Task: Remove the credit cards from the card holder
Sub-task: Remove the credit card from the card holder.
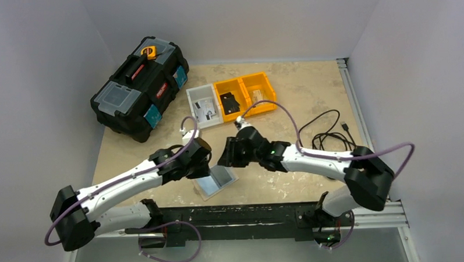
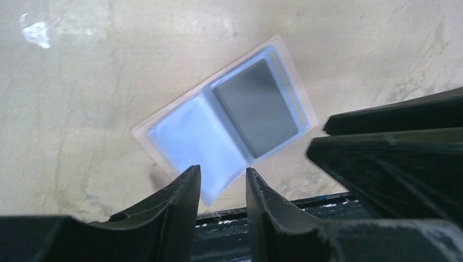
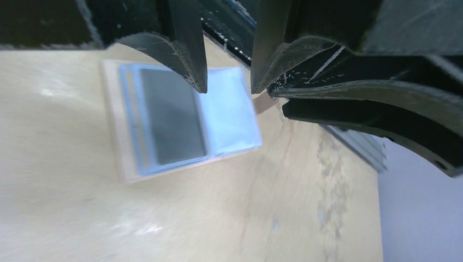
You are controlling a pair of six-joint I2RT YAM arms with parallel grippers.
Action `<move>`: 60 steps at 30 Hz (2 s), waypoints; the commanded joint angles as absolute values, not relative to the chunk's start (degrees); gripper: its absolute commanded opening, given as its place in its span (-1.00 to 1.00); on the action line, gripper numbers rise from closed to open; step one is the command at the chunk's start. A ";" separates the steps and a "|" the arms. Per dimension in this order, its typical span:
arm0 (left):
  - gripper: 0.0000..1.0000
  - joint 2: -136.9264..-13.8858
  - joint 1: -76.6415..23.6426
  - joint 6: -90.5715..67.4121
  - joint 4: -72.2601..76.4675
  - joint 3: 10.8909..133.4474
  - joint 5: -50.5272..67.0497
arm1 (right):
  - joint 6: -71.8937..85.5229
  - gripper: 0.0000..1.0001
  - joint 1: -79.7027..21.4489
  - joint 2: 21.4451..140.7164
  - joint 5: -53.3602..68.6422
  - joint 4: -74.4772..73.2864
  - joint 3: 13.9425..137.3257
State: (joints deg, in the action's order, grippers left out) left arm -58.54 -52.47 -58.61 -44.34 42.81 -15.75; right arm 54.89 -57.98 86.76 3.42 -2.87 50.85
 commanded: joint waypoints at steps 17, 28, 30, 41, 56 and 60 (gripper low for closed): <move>0.09 -94.11 -60.39 -47.79 -37.73 58.26 -15.81 | 53.65 -0.25 -45.62 69.62 -1.93 -8.55 35.93; -0.33 -97.24 -60.82 -44.18 -32.62 55.57 -14.21 | 52.21 -0.26 -45.62 70.99 -1.06 -8.49 37.26; -0.49 -96.62 -60.82 -43.71 -31.91 55.36 -13.79 | 51.79 -0.26 -45.66 71.38 -1.97 -8.53 37.39; -1.00 -87.97 -60.30 -42.86 -27.25 52.19 -9.36 | 52.16 -0.29 -48.41 75.34 1.33 -4.67 38.30; -1.00 -75.04 -52.64 -48.85 -16.72 40.06 3.20 | 54.30 -0.29 -51.97 79.30 1.11 -3.13 40.70; -1.00 -74.26 -51.66 -49.77 -14.71 38.09 4.91 | 54.17 -0.29 -52.68 80.98 1.87 -2.36 41.61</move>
State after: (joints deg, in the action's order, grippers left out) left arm -76.16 -52.56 -47.64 -20.10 39.40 0.97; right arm 53.56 -51.77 79.68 1.13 -4.71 38.52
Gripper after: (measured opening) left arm 0.003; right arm 0.354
